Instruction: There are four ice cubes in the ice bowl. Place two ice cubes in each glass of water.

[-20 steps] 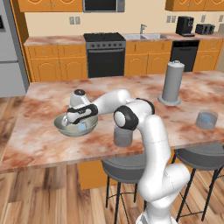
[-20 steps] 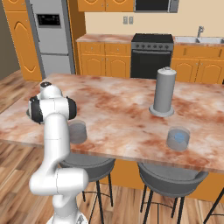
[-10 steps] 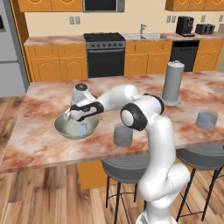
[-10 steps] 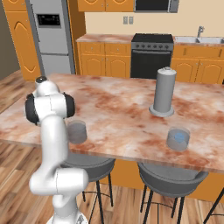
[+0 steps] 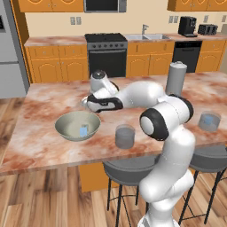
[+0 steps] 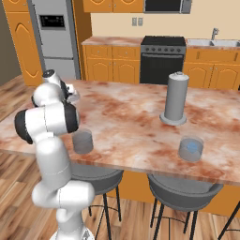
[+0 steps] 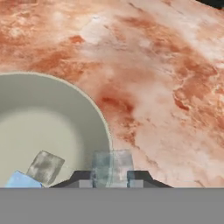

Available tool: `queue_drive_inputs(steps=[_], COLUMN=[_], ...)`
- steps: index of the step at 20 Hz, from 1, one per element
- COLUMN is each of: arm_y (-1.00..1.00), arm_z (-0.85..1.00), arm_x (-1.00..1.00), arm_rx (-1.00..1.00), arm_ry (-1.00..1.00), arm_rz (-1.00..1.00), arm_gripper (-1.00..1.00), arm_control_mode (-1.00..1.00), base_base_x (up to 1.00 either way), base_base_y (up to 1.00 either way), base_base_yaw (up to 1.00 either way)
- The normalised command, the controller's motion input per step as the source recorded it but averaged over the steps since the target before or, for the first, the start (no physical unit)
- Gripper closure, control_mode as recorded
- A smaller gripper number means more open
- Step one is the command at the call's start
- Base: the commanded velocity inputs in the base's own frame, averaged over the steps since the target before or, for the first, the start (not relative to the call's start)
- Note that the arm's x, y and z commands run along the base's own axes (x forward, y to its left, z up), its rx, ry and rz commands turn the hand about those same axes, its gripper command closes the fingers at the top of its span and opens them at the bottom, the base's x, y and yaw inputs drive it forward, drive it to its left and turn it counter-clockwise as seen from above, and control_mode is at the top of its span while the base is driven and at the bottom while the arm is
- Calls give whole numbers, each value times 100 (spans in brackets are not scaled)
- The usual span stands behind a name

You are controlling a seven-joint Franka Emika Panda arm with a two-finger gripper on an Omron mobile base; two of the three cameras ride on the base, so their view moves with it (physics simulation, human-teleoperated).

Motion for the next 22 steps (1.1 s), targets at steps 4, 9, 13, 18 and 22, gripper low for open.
queue_drive_inputs(steps=[4,9,13,18,22], arm_y=[-100,-100,-100,-100,-100], arm_z=[82,43,20,3,0], arm_x=[-4,0,0,-4,-11], arm_rx=[-8,-2,0,0,0], arm_ry=[0,0,0,0,0], arm_rz=[-44,-41,-41,-38,-32], arm_gripper=[100,100,100,100,100], arm_control_mode=[-100,-100,-100,-100,-100], base_base_x=[0,0,0,0,0], base_base_y=[0,0,0,0,0], base_base_yaw=[0,0,0,0,0])
